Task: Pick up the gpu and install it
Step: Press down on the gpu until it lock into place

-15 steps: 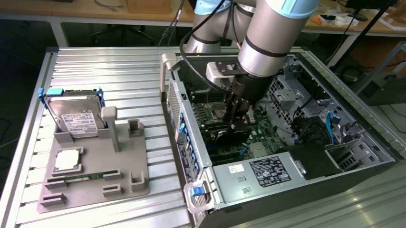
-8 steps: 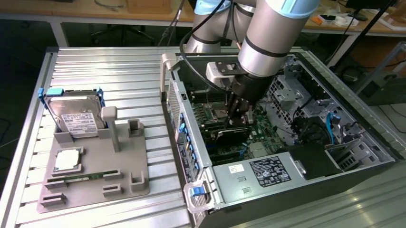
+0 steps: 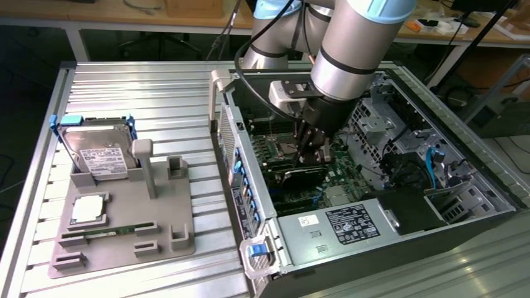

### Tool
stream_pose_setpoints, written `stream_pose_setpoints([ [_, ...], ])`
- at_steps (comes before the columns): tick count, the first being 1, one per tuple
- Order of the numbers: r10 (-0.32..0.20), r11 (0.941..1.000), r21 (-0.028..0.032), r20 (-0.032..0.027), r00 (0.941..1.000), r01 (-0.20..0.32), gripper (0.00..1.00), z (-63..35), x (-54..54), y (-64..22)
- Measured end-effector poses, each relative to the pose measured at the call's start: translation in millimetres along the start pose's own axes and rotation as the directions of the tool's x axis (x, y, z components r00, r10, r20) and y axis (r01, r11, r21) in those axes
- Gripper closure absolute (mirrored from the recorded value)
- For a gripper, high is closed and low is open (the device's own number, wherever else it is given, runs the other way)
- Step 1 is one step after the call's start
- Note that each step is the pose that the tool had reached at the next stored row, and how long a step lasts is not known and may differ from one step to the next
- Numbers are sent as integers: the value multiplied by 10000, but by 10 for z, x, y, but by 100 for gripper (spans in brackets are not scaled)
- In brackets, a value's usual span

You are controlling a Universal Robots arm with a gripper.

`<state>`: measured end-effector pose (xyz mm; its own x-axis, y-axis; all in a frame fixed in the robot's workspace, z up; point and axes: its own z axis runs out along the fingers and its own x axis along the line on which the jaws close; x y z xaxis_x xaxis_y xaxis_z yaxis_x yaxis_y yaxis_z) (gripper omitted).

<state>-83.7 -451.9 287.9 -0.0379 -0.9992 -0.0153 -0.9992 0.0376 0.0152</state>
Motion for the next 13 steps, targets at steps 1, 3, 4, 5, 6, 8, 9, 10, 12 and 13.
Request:
stream_pose_setpoints([
  [1, 0, 10000, 0, 0, 10000, 0, 89, 0, 0, 0],
  [3, 0, 10000, 0, 1, 10000, 0, 89, 0, 0, 0],
  [4, 0, 10000, 0, 0, 10000, 0, 89, -1, 0, 0],
  [5, 0, 10000, 0, 0, 10000, 0, 89, -1, 0, 0],
  [6, 0, 10000, 0, 0, 10000, 0, 89, -1, 0, 0],
  [8, 0, 10000, -1, -2, 10000, 0, 89, -1, 0, 0],
  [9, 0, 10000, -1, -1, 10000, 0, 89, 6, 0, 0],
  [10, 0, 10000, -1, -1, 10000, 0, 89, 24, 0, 0],
  [12, 0, 10000, -2, 0, 10000, 0, 89, 94, 1, -1],
  [13, 0, 10000, -2, 0, 10000, 0, 89, 121, 2, -2],
])
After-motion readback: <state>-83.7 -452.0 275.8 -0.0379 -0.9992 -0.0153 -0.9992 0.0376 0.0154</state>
